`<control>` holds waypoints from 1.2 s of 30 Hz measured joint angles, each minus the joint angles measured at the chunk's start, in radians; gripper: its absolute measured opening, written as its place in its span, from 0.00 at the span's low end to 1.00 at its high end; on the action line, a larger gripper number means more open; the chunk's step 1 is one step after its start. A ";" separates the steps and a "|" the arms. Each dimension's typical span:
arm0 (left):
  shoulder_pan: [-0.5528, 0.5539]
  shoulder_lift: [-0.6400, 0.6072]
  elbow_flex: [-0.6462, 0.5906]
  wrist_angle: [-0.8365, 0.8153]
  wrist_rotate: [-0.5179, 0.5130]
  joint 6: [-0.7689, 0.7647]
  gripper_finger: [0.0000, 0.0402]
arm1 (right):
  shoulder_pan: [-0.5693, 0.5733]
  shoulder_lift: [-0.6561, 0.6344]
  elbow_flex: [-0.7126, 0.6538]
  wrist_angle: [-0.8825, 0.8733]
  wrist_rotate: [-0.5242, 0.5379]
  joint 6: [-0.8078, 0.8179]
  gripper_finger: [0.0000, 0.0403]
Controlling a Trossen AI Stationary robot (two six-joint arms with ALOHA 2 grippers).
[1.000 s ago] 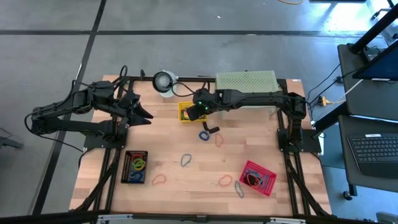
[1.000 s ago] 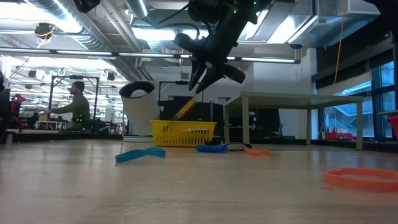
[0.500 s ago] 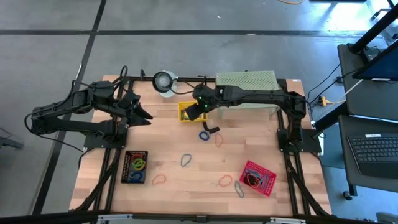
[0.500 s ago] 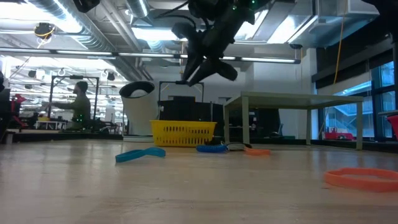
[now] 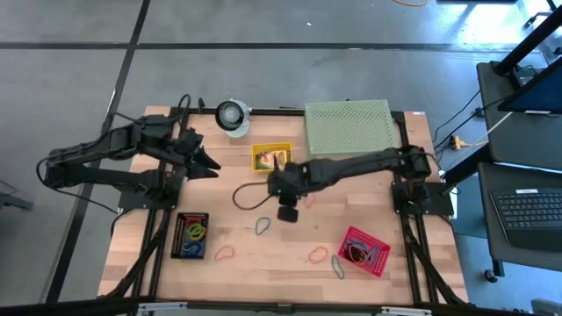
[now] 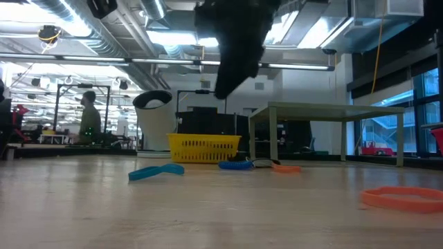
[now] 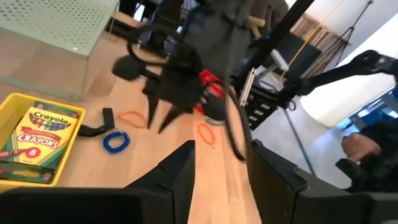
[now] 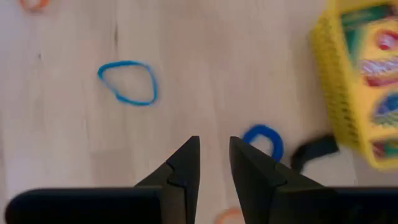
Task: Pick & Place Office Desk Supplies
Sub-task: Put the blue spring keychain into the black bin
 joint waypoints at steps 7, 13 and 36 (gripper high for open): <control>0.000 0.036 0.000 -0.005 0.000 0.008 0.35 | 0.009 0.111 0.000 0.003 -0.004 -0.010 0.22; 0.000 0.040 0.000 -0.005 0.000 0.007 0.35 | -0.010 0.154 0.000 -0.002 0.017 0.003 0.22; 0.000 0.040 0.000 -0.009 0.000 0.006 0.35 | -0.039 0.170 -0.119 0.004 -0.044 -0.016 0.22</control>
